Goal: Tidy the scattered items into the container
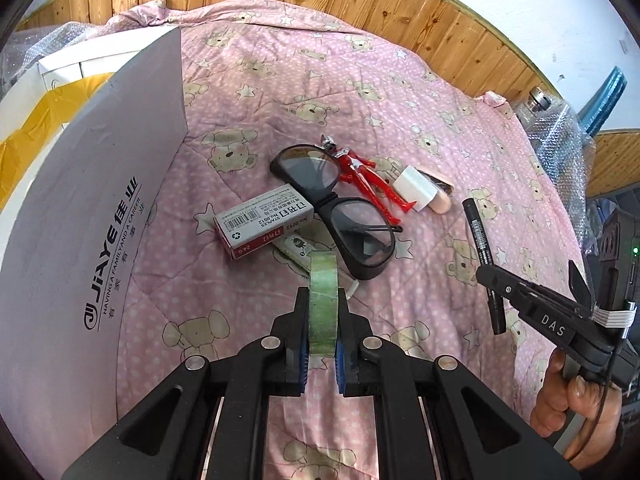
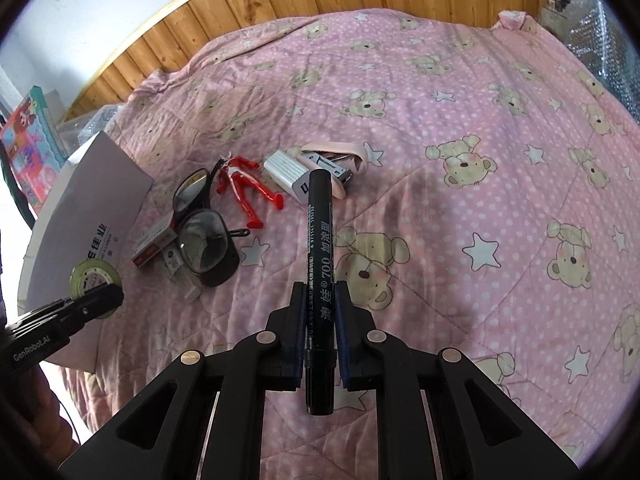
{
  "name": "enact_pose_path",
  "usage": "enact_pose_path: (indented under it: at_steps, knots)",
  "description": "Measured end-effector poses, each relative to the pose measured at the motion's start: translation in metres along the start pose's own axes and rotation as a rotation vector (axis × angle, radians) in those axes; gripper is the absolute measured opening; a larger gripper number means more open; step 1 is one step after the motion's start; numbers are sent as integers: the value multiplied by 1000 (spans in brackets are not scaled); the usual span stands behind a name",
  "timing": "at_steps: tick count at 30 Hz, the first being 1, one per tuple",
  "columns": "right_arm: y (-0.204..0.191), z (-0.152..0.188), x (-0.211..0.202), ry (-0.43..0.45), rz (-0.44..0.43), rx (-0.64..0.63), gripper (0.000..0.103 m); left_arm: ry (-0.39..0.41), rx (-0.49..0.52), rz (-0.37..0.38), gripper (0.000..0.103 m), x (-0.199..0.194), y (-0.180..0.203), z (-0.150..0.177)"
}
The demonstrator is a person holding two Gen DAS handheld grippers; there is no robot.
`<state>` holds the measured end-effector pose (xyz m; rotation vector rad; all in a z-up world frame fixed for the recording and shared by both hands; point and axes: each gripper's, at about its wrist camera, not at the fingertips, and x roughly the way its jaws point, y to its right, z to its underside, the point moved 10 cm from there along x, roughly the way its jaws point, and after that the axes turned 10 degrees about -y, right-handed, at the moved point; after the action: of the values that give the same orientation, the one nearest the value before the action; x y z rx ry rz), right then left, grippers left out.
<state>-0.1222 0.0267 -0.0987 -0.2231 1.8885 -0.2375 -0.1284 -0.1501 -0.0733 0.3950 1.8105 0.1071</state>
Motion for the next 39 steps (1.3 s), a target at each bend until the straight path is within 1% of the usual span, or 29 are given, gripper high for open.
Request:
enact_pose_path:
  at_steps: [12,39]
  knots:
    - [-14,20,-14,6,-24,-12,13,33,24,18,10,-21,12,11]
    - [-52,58,-37,25,-68,-56,13,107,41,65,10,-66,24,40]
